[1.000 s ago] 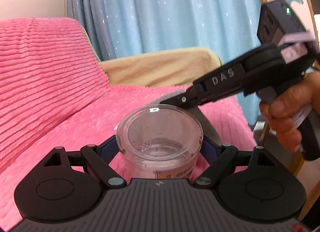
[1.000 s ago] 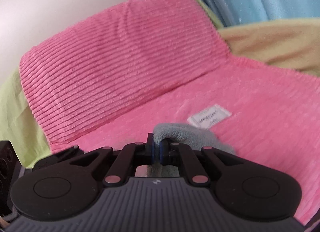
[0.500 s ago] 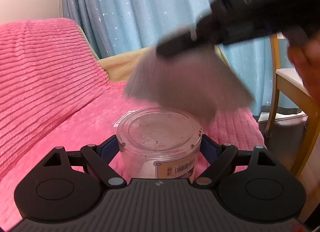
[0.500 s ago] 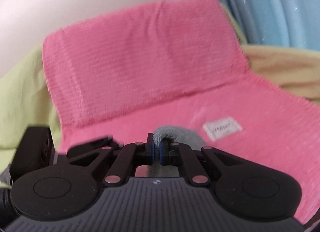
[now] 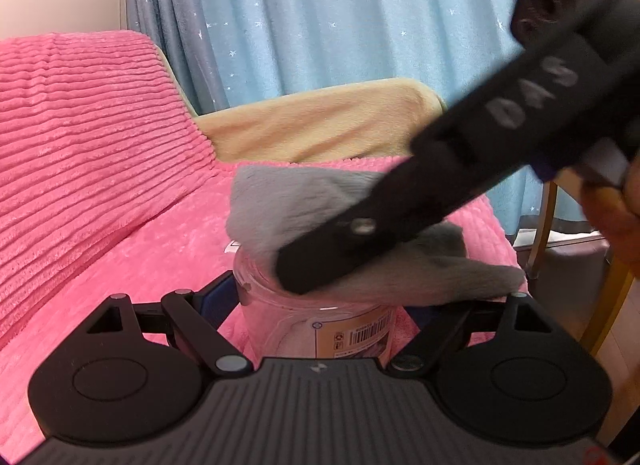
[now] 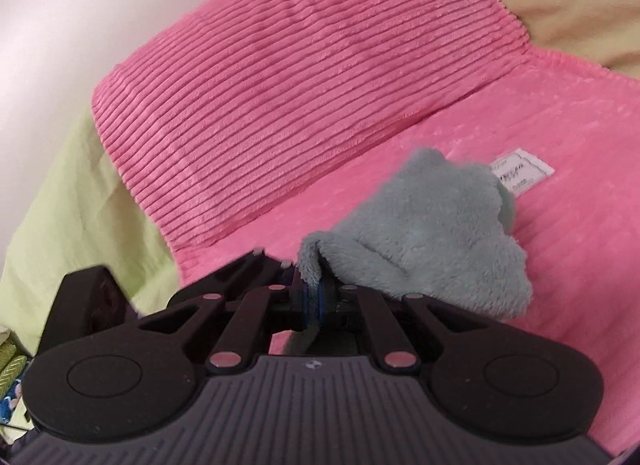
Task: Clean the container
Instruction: 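Turn the jar upright with the left tool while the right tool wipes its rim, then rub the grey cloth over the jar's open rim with the right tool while the left tool holds it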
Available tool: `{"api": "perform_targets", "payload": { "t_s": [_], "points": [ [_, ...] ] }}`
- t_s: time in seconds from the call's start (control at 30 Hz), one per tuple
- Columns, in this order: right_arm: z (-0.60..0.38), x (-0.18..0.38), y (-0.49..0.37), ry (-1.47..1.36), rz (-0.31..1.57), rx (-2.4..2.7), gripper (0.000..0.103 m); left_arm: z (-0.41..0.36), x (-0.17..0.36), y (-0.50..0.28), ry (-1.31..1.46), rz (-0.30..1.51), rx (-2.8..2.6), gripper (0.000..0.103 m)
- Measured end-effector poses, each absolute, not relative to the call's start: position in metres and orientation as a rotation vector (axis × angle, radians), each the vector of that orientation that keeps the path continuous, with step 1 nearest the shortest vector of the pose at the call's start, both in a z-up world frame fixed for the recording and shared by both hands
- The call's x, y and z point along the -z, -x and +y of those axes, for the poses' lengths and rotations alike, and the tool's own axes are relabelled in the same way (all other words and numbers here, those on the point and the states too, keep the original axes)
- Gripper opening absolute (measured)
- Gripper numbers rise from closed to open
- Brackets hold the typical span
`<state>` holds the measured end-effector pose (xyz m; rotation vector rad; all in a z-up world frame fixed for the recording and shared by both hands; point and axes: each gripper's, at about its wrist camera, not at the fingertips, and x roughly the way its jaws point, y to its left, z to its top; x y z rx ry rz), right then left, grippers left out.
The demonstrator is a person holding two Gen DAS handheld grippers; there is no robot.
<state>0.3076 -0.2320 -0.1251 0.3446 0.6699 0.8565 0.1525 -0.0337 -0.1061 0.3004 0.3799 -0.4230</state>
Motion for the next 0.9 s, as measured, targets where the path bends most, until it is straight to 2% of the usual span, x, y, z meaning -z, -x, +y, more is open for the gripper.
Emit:
{"api": "perform_targets", "payload": {
  "t_s": [0.3, 0.6, 0.9],
  "points": [
    [-0.234, 0.122, -0.324, -0.289, 0.607, -0.71, 0.002, -0.032, 0.105, -0.157, -0.278, 0.389, 0.421, 0.084],
    [-0.263, 0.122, -0.308, -0.312, 0.679, -0.729, 0.003, -0.029, 0.105, -0.159, -0.268, 0.394, 0.428, 0.084],
    [-0.234, 0.125, -0.301, -0.323, 0.697, -0.85, 0.003, -0.02, 0.105, -0.164, -0.256, 0.397, 0.431, 0.085]
  ]
}}
